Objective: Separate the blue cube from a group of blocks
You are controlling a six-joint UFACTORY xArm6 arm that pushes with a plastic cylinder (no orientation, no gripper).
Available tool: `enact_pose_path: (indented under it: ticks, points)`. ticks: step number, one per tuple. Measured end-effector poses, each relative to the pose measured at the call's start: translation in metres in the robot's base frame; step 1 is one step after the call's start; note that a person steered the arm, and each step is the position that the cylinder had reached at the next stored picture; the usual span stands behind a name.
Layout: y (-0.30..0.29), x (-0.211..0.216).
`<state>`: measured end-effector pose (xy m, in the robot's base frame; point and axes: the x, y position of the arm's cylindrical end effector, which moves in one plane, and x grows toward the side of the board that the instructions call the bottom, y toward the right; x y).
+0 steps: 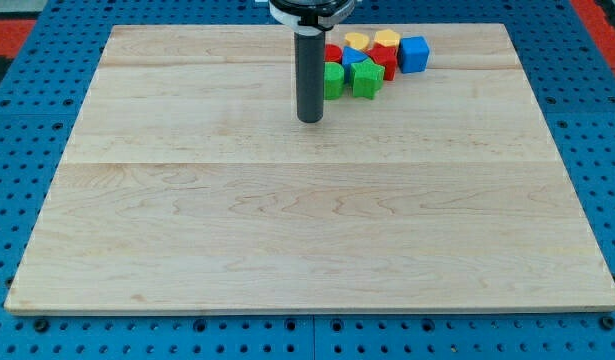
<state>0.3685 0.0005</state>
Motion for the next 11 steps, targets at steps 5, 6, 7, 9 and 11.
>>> enact_pose_path:
  ticks: [5,6,7,9,11]
  points:
    - [0.243,-0.154]
    - [0.214,-0.174]
    - [0.178,-0.124]
    - [0.166,-0.138]
    - [0.085,-0.115]
